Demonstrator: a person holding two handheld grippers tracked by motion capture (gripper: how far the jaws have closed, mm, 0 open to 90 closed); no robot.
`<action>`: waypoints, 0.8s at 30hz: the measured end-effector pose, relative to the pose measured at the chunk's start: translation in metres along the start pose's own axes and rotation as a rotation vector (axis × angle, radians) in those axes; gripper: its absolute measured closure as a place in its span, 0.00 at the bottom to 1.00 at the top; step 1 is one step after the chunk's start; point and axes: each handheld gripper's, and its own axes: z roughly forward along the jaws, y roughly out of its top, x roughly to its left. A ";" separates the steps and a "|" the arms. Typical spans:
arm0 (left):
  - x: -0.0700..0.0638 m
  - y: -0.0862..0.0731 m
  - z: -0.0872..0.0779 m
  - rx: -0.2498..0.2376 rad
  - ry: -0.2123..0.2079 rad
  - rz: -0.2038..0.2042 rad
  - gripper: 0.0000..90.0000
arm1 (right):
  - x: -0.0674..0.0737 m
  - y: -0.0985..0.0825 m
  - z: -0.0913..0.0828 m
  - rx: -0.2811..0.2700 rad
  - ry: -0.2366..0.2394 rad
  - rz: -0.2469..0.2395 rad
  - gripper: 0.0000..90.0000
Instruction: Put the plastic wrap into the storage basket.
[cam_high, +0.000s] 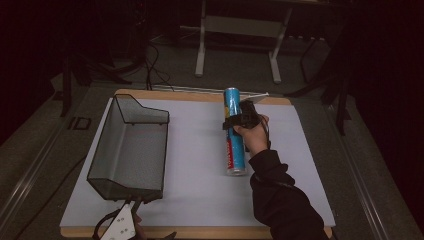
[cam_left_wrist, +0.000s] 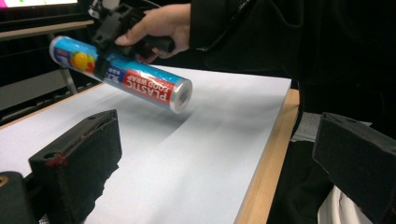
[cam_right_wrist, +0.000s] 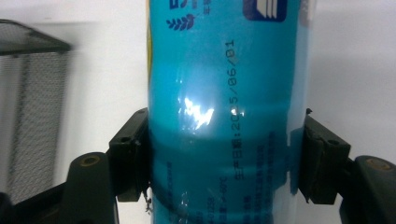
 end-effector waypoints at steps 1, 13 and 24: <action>0.000 0.000 0.000 -0.001 -0.001 0.000 0.02 | 0.003 0.000 -0.002 -0.011 0.002 -0.009 0.35; 0.000 0.000 0.000 -0.002 0.001 0.001 0.02 | 0.042 -0.002 -0.029 -0.085 0.073 -0.104 0.35; 0.000 0.000 0.000 0.001 0.000 0.000 0.02 | 0.079 -0.004 -0.050 -0.197 0.038 -0.197 0.35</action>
